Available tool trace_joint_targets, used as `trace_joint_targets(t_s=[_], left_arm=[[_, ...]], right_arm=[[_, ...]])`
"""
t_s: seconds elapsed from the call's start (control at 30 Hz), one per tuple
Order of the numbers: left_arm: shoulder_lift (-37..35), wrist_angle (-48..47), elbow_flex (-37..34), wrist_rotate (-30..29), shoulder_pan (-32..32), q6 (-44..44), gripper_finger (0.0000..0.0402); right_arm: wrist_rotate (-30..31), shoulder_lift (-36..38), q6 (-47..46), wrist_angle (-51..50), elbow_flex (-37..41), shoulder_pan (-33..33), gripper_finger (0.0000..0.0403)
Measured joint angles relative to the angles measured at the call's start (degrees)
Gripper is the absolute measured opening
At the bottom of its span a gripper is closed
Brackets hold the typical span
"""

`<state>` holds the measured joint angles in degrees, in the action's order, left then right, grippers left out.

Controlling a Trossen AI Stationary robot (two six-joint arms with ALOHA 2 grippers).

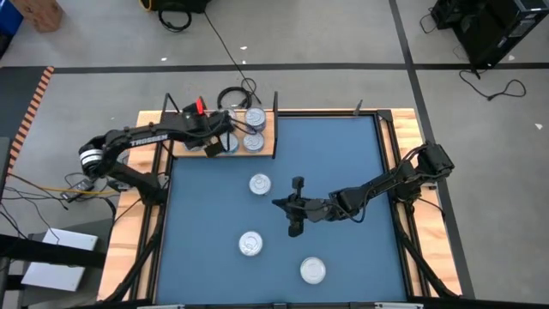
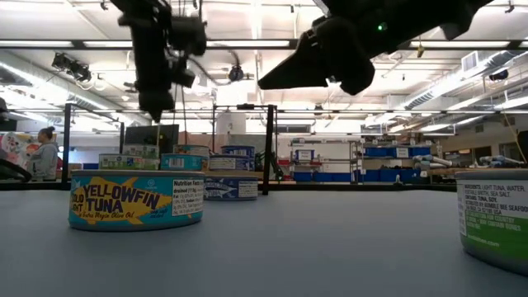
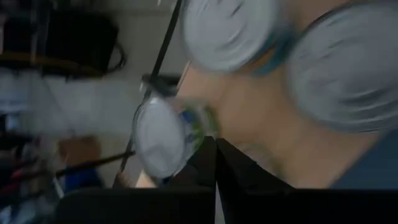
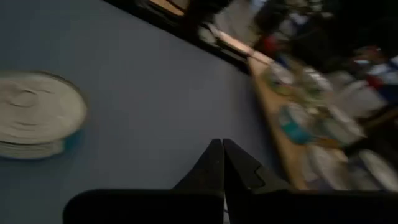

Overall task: Stack canned seafood by type on shelf
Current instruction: Stack the yellow blue tuna can on top of the other yellow blue tuna can on the shelf

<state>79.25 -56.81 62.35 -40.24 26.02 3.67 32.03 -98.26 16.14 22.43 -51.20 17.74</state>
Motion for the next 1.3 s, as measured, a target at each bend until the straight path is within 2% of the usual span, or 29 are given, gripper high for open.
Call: trace_joint_targets(t_s=[0.23,0.37,0.57,0.8,0.93,1.1,1.3], left_arm=[[-4.09,1.64,0.00,1.76,-9.89,0.09,0.0003],[-5.63,7.02,-0.67,6.50,-15.69,-0.33,0.0002],[-10.92,26.85,-10.06,14.22,-23.74,2.30,0.0001],[-14.22,43.28,-21.26,15.44,-32.84,3.15,0.0001],[-14.12,49.17,-26.61,15.92,-36.72,1.16,0.0002],[-13.63,56.34,-31.07,19.41,-41.24,-2.39,0.0002],[-13.63,58.05,-31.61,28.84,-46.97,-4.92,0.0003]], right_arm=[[-6.69,-0.02,-3.96,-0.21,0.00,-2.29,0.0002],[-10.11,-0.02,-6.08,-0.22,0.00,-2.88,0.0002],[-10.82,-0.02,-6.14,-0.40,0.00,-2.88,0.0002],[-12.82,-0.04,-9.22,-3.09,0.00,-3.26,0.0002],[-16.71,-0.07,-11.85,-3.77,0.00,-3.68,0.0006],[-16.73,-0.07,-12.18,-3.82,0.00,-3.67,0.0011],[-16.73,-0.07,-13.48,-4.13,0.00,-3.67,0.0011]])
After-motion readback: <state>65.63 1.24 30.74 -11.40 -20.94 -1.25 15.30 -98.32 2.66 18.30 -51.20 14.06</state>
